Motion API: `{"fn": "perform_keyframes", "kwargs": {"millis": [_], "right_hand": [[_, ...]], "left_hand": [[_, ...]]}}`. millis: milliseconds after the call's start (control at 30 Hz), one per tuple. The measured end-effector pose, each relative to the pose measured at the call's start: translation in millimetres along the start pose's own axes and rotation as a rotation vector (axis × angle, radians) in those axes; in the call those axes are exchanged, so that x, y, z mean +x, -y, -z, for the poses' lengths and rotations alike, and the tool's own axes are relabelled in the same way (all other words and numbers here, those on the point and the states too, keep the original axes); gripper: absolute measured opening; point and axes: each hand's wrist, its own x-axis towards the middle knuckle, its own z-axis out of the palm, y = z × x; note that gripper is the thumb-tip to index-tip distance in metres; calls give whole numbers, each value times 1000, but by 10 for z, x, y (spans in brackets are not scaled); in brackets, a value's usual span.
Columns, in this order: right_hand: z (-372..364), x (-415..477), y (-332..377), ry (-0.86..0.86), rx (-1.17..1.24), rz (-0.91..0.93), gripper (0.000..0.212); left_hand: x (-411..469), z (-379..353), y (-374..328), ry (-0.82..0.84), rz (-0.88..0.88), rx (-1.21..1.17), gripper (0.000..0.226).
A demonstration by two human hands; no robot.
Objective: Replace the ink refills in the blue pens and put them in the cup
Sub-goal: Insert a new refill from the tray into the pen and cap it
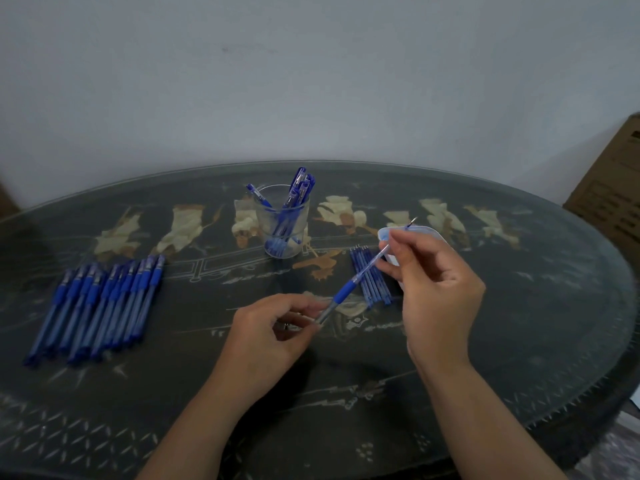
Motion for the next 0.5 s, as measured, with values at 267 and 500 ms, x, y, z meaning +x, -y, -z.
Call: {"fn": "perform_keyframes", "kwargs": {"millis": [267, 500], "right_hand": [[-66, 202, 5, -18, -97, -129, 26], [80, 967, 232, 21, -22, -219, 20]], "left_hand": [[-8, 62, 38, -11, 15, 22, 42], [28, 196, 89, -98, 124, -21, 38]]}}
